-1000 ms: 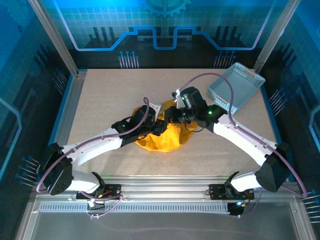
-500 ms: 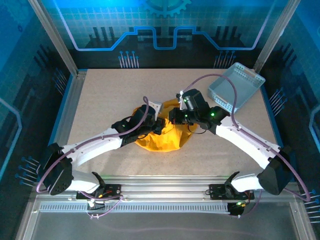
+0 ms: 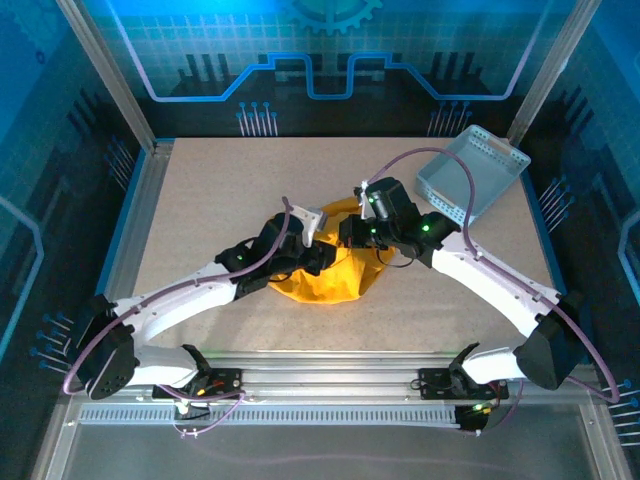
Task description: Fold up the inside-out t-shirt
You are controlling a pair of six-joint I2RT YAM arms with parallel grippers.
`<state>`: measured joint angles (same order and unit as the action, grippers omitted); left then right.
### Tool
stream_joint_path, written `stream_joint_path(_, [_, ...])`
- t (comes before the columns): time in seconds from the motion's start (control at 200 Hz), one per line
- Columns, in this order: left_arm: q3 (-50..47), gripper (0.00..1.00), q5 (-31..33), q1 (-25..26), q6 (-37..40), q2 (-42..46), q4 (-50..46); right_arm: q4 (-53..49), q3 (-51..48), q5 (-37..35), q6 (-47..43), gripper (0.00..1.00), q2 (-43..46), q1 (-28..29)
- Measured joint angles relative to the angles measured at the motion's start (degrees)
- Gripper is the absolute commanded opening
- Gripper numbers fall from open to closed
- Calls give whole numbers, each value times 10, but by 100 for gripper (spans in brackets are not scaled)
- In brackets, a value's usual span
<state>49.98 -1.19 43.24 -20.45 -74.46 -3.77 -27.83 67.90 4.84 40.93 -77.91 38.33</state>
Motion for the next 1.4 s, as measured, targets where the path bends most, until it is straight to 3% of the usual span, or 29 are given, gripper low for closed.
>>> stream_joint_path(0.395, [-3,23,-30,0,1,-1,28,0,0,16,0,0,0,10])
stream_joint_path(0.485, [-3,30,-18,0,6,-2,28,0,0,16,0,0,0,10])
stream_joint_path(0.865, [-3,30,27,-5,14,-2,25,0,0,16,0,0,0,10])
stream_joint_path(1.231, [2,40,-2,-7,16,-30,26,0,0,16,0,0,0,10])
stream_joint_path(1.401, [2,16,-5,-7,16,-43,26,0,0,16,0,0,0,10])
